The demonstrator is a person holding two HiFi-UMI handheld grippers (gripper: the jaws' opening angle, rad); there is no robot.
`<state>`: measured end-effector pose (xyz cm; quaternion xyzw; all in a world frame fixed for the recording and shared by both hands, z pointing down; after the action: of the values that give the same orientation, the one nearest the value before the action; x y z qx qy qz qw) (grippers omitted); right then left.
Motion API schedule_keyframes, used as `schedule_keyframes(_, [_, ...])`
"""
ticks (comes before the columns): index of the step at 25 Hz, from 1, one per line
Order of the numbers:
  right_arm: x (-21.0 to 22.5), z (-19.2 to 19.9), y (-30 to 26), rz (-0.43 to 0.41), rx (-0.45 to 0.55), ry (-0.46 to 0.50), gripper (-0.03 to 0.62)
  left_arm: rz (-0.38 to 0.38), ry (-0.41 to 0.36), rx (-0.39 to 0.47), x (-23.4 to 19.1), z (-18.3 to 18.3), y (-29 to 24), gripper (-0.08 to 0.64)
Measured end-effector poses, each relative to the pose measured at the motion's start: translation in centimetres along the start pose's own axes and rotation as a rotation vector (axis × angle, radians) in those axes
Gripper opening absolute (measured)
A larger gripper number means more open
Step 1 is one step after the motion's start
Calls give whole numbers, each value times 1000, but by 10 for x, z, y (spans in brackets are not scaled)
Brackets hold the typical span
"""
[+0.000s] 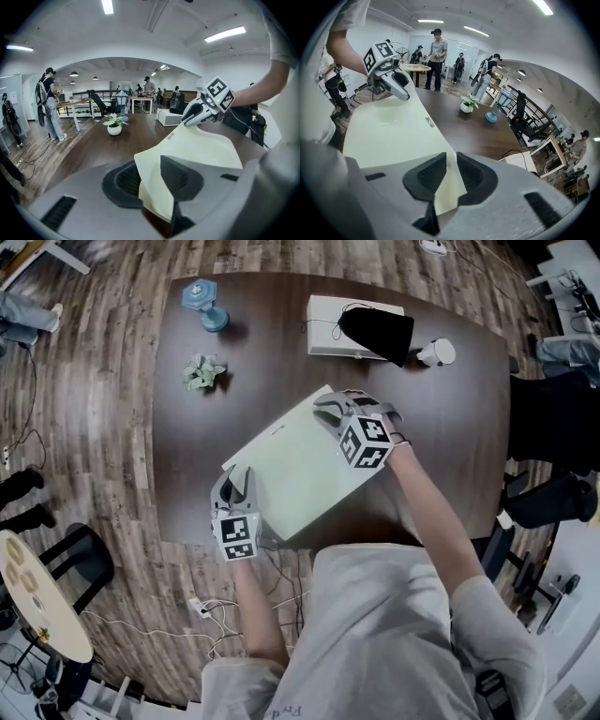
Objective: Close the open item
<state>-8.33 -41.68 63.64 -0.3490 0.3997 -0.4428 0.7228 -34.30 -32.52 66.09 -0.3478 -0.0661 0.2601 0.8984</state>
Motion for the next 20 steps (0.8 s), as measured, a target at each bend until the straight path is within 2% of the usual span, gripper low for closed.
schedule_keyframes(6, [1, -3, -13, 0, -37, 9, 72, -15, -1, -39, -4, 3, -9, 108])
schedule_keyframes(12, [-1, -3, -20, 1, -83, 23, 75, -45, 41, -85, -2, 5, -12, 114])
schedule_keyframes(20, [1, -7, -26, -38, -140, 8, 74, -46, 107, -128, 2, -1, -14, 114])
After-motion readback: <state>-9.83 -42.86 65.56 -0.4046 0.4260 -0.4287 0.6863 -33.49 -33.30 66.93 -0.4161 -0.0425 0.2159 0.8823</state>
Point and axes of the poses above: the fingertips, and each gripper's own axes: y backward along the fingers, x to its right, z out of its underside, the point moved 9 cm from there along y, backward along the fingers, and after that the axes turned 5 degrees about -x, right-handed, at the moved point
